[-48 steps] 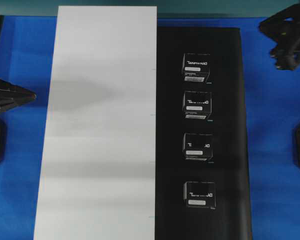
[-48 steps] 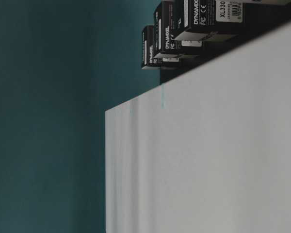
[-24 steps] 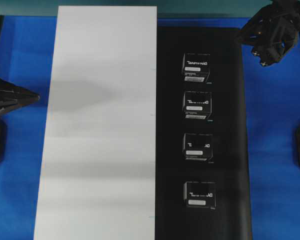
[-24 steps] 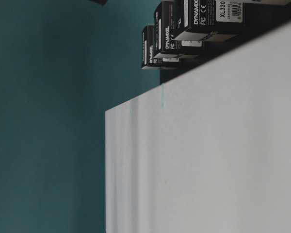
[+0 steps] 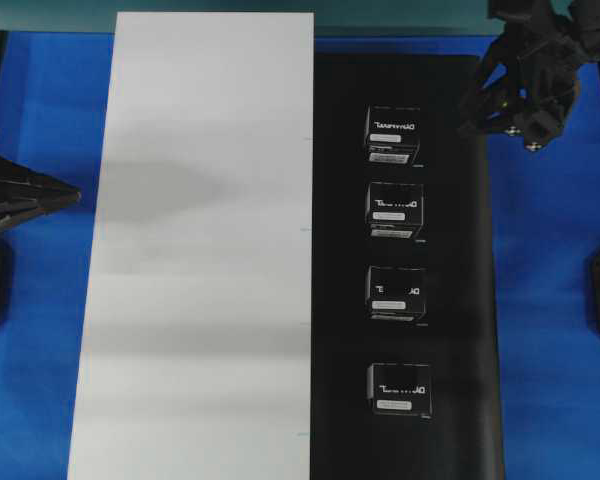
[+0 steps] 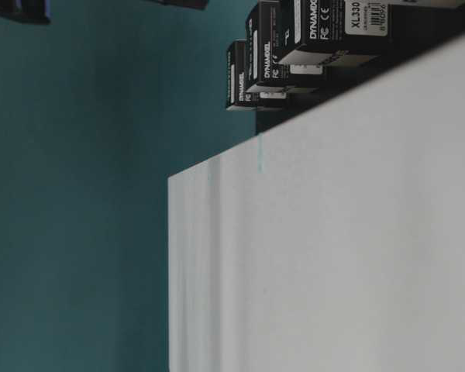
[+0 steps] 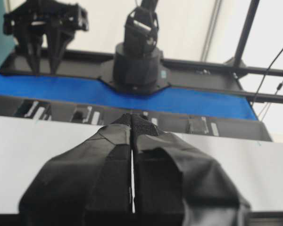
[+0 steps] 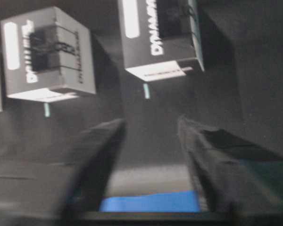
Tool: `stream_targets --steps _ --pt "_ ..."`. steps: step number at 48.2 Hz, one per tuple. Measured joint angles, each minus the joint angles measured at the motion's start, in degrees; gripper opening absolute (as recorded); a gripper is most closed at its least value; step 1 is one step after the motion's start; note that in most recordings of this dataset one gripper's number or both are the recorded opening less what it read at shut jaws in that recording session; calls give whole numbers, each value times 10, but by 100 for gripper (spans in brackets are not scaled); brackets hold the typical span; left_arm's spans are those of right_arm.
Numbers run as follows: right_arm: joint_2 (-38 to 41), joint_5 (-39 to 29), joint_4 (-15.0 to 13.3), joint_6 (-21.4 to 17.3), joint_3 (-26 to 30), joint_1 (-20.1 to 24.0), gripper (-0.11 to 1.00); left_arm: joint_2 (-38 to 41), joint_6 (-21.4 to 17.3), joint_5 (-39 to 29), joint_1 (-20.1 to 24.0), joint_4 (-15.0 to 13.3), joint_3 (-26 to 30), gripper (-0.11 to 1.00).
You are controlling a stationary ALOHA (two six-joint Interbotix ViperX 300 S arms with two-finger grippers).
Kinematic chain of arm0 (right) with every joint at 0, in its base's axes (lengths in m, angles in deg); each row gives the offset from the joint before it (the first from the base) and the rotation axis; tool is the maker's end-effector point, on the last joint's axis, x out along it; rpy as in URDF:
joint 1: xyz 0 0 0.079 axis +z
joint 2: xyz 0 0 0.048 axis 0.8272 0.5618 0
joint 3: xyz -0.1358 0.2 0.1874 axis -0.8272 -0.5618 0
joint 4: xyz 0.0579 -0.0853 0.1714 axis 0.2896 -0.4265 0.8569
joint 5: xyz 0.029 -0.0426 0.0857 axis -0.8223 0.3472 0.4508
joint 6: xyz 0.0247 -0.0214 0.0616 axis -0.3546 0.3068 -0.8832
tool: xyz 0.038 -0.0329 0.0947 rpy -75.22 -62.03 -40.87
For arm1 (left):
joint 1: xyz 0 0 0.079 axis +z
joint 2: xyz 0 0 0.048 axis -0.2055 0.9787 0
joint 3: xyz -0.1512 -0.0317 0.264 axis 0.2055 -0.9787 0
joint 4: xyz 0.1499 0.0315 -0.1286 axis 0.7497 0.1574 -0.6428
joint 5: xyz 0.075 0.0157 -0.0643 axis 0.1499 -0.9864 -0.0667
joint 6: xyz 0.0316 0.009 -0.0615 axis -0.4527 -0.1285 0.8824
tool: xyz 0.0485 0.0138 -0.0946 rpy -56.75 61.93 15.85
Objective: Place the box from the black base onto the white base.
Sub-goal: 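Move the right gripper over the top black DYNAMIXEL box on the black base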
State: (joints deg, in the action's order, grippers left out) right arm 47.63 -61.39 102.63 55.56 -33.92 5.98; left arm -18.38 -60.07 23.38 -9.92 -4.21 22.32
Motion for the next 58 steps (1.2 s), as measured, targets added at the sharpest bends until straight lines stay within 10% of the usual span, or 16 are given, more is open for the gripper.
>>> stream_targets --steps 8,58 --pt "11 45 -19 12 -4 19 100 0 1 0 3 0 0 -4" --pt "98 149 -47 58 3 111 100 10 2 0 5 0 0 -4"
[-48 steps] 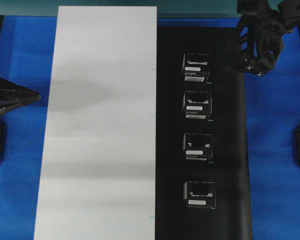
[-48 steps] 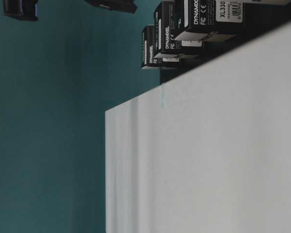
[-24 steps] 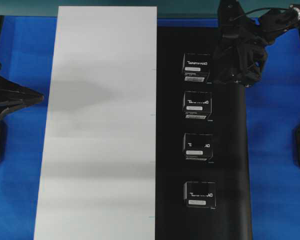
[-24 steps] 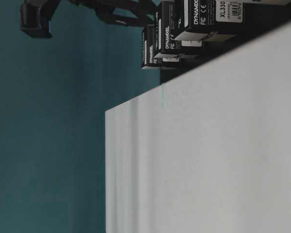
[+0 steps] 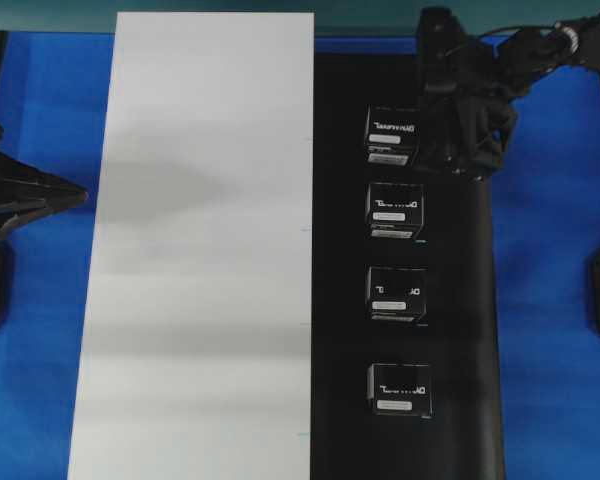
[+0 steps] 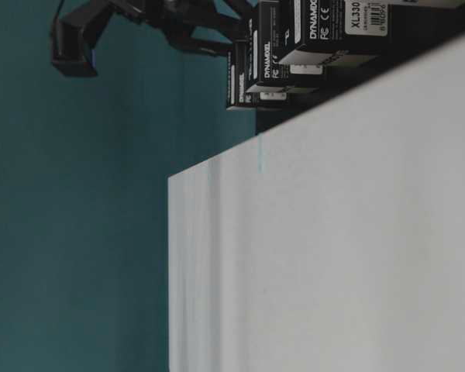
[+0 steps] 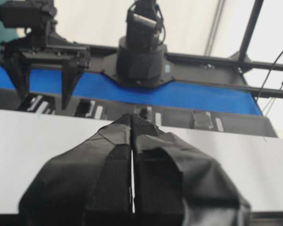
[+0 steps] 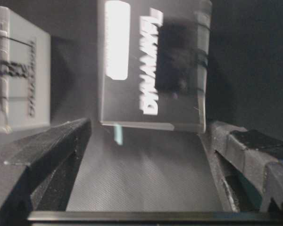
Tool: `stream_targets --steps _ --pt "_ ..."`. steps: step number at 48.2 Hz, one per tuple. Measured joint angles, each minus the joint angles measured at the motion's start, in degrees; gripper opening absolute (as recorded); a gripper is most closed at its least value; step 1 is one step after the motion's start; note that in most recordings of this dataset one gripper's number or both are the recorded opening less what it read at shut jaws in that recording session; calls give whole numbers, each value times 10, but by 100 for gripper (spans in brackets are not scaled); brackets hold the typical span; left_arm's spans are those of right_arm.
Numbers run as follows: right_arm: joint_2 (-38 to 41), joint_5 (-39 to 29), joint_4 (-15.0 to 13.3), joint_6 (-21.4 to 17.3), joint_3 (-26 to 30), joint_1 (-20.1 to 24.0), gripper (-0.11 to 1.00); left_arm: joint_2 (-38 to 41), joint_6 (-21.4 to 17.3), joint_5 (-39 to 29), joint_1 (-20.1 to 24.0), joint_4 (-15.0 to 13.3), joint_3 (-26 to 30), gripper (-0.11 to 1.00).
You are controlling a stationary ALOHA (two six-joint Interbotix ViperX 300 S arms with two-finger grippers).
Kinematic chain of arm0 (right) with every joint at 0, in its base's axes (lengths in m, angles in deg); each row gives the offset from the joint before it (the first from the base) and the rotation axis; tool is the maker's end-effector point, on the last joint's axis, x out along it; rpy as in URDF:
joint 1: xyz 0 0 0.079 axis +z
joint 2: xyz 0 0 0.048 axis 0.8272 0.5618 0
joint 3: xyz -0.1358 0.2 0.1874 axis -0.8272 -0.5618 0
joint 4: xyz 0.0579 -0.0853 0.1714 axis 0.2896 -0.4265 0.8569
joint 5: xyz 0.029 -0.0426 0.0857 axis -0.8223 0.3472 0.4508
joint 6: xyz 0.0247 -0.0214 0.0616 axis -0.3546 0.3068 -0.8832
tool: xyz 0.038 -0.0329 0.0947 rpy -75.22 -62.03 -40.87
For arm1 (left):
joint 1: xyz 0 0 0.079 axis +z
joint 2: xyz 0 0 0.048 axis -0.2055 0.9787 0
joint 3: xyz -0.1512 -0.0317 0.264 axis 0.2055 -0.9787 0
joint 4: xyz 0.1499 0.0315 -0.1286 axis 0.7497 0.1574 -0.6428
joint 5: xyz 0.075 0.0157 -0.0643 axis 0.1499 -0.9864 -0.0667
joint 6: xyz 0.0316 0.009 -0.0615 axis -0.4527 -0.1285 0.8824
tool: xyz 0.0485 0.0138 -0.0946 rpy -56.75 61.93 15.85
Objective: Place the box from the black base onto the white base.
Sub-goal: 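Move the right gripper over the top black DYNAMIXEL box on the black base, then lower the right gripper and close it on the top box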
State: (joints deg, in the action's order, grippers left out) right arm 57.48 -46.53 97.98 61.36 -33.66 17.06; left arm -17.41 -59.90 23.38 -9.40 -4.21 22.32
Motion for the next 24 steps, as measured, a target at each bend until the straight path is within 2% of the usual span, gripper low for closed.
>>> stream_targets --steps 24 --pt "25 62 3 -6 15 29 100 1 0 0 0 0 0 -4"
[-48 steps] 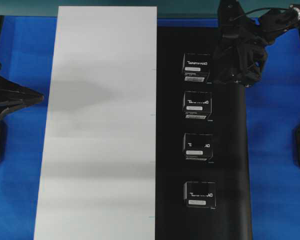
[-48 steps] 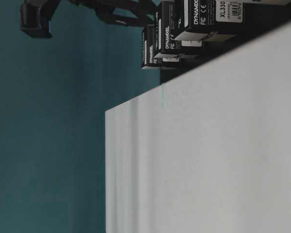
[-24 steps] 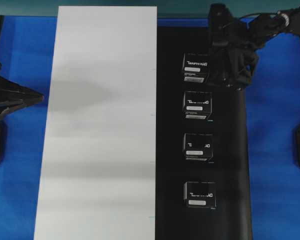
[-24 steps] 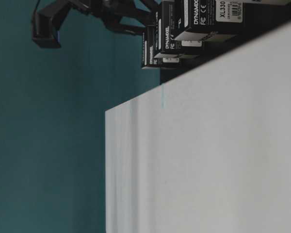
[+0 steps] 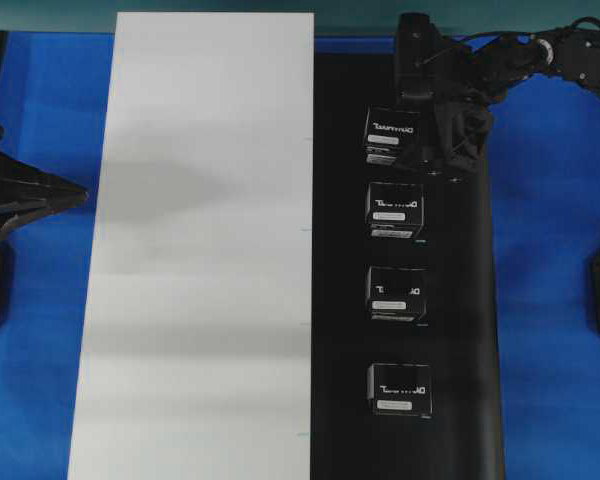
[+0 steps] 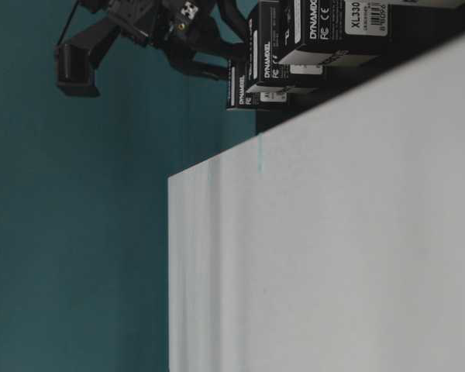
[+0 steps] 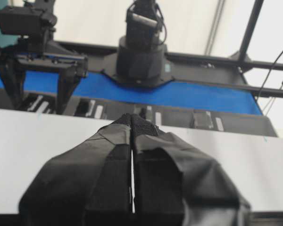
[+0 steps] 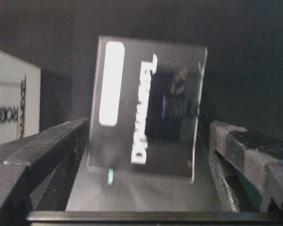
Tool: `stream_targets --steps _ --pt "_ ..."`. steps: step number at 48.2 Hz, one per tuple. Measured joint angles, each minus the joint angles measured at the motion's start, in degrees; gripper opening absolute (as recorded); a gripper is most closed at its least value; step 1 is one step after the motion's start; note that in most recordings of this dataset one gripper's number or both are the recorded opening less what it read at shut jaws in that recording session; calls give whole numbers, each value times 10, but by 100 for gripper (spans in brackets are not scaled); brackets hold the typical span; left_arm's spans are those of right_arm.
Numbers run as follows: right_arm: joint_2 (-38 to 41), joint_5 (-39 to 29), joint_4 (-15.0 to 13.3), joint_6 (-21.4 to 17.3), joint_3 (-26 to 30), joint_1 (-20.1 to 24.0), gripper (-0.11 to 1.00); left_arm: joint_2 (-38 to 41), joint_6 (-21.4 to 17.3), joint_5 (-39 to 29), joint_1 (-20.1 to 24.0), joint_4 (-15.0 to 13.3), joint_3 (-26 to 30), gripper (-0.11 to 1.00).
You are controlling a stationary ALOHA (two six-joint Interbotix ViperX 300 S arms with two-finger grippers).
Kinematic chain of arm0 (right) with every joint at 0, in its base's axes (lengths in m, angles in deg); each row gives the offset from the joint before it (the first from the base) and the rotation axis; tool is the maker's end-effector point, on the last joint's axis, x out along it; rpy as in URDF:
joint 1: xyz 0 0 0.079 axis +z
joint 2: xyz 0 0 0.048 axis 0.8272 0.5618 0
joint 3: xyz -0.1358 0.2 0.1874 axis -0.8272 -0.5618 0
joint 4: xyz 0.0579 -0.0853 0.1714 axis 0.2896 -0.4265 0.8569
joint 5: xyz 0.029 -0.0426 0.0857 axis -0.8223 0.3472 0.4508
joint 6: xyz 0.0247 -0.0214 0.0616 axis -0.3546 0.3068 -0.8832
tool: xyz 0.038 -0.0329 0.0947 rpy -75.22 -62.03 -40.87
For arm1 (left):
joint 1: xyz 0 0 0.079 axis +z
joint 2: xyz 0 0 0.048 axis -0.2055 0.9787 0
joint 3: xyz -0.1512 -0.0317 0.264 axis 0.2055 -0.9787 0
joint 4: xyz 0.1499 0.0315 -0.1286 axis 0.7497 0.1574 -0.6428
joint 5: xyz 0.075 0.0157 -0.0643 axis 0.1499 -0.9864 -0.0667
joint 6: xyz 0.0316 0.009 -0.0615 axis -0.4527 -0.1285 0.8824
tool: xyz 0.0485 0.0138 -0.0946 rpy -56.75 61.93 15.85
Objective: Place the box from the black base onto the white base.
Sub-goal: 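Lower the right gripper and close it on the top box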
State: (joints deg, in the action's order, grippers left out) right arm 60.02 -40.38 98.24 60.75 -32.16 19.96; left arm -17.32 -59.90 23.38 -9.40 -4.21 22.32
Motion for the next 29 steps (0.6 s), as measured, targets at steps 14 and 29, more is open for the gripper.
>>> stream_targets --steps 14,29 --pt "3 15 10 -11 0 6 95 0 0 0 0 0 0 -4" --pt "0 11 10 -58 -1 6 64 0 0 0 0 0 -1 -4"
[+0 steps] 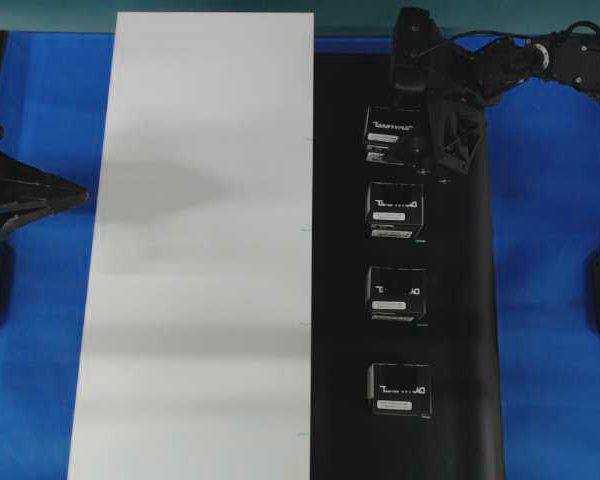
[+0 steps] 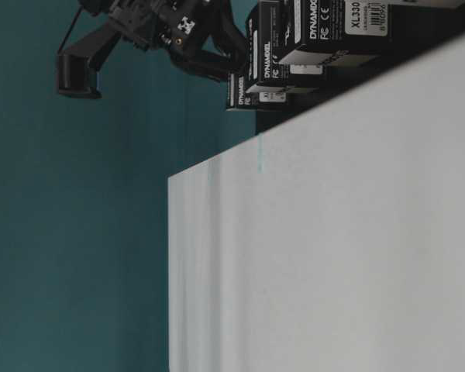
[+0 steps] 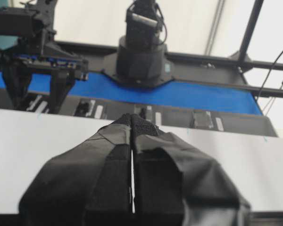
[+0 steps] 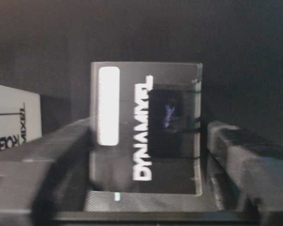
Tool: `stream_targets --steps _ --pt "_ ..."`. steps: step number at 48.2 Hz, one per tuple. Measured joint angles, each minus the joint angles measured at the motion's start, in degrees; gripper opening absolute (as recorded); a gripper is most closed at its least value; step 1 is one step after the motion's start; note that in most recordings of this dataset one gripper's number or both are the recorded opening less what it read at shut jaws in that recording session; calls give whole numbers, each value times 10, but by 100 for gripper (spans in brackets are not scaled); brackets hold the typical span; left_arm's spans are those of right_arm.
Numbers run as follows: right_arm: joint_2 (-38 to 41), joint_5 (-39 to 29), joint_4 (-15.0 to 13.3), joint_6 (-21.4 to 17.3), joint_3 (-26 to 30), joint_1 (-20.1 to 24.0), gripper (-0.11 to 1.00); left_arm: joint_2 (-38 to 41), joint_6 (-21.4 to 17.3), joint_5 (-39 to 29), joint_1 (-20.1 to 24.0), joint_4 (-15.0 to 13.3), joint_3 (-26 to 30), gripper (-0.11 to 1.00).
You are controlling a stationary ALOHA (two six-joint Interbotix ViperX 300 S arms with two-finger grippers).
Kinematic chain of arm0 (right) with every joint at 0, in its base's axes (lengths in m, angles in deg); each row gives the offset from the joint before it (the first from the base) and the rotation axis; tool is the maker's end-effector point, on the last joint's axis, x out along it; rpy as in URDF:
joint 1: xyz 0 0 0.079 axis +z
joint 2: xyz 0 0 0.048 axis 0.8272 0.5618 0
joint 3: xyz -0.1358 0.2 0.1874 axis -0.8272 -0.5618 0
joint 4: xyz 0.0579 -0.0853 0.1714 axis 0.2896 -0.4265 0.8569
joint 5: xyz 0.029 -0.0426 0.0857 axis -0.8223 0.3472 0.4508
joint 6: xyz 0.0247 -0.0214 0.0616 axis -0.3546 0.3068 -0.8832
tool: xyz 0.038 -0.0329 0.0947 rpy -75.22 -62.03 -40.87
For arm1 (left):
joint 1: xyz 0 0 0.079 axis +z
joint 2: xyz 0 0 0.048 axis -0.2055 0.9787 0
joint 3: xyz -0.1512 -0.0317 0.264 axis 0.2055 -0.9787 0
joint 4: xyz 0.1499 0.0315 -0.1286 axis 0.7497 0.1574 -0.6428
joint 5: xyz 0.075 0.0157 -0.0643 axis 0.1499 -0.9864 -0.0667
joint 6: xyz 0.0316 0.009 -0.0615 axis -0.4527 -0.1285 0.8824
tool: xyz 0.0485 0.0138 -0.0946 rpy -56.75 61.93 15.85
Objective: Place the box from the black base onto the white base.
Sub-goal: 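Lower the right gripper and close it on the top box, then lift the box and carry it left onto the white base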
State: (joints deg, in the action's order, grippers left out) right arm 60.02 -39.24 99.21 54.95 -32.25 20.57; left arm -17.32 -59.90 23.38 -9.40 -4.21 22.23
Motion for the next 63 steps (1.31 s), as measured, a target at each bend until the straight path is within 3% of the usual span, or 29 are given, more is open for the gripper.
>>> stream_targets --steps 14,28,46,52,63 --pt "-40 -41 -2 -6 15 1 59 0 0 -1 0 0 0 -4" --pt "-62 -156 -9 -11 113 4 59 0 1 -1 0 0 0 -4" --pt "15 -252 -27 -98 289 34 59 0 1 0 -1 0 0 -4" --pt "39 -257 -49 -112 322 50 59 0 1 0 0 0 1 -4" --pt "63 -239 -73 -184 341 68 59 0 1 2 -1 0 0 -4"
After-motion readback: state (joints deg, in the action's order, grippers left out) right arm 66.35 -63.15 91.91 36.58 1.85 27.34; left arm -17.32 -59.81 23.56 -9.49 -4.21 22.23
